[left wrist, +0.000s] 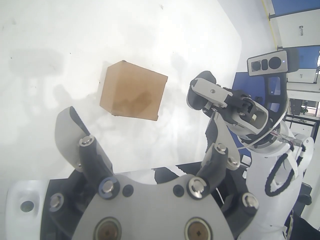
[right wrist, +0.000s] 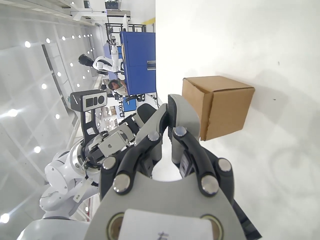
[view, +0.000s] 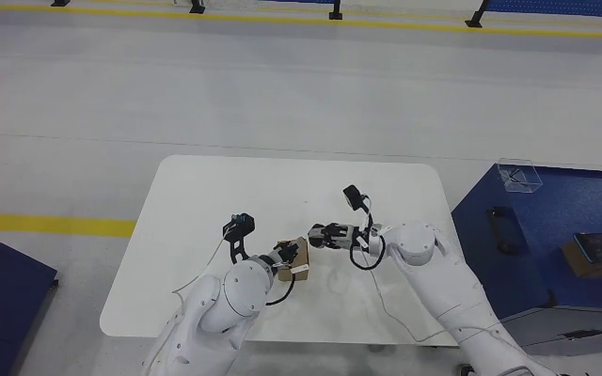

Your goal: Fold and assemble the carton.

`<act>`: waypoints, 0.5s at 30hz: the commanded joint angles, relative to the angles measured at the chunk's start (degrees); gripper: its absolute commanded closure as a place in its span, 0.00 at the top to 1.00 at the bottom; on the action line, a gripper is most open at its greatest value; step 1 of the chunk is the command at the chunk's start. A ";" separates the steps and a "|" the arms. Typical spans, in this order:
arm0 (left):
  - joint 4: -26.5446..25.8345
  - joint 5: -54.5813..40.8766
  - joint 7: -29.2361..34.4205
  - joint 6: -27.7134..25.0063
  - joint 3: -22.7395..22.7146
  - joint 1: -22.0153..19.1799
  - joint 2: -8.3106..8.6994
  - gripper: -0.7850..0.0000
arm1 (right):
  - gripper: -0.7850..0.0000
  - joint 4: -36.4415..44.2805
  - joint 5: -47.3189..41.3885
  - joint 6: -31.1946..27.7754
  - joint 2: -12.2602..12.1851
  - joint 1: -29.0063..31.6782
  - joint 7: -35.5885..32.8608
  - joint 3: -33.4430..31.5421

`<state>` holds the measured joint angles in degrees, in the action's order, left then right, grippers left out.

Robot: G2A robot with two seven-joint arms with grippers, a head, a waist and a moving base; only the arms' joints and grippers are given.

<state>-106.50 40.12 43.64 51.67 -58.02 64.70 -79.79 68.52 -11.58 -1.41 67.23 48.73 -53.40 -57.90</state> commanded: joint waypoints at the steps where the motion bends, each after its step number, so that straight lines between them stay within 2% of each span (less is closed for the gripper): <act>1: 0.00 0.00 0.00 0.00 0.00 0.00 0.00 1.00 | 0.00 1.11 1.91 -0.83 -0.16 1.04 -0.23 0.42; 15: 0.00 0.00 0.00 0.00 0.00 0.00 0.00 1.00 | 0.00 -1.00 7.46 -1.57 1.06 0.73 5.59 4.29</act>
<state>-106.50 40.12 43.64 51.67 -58.02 64.70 -79.79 67.85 -4.52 -3.39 68.18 49.66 -48.31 -53.87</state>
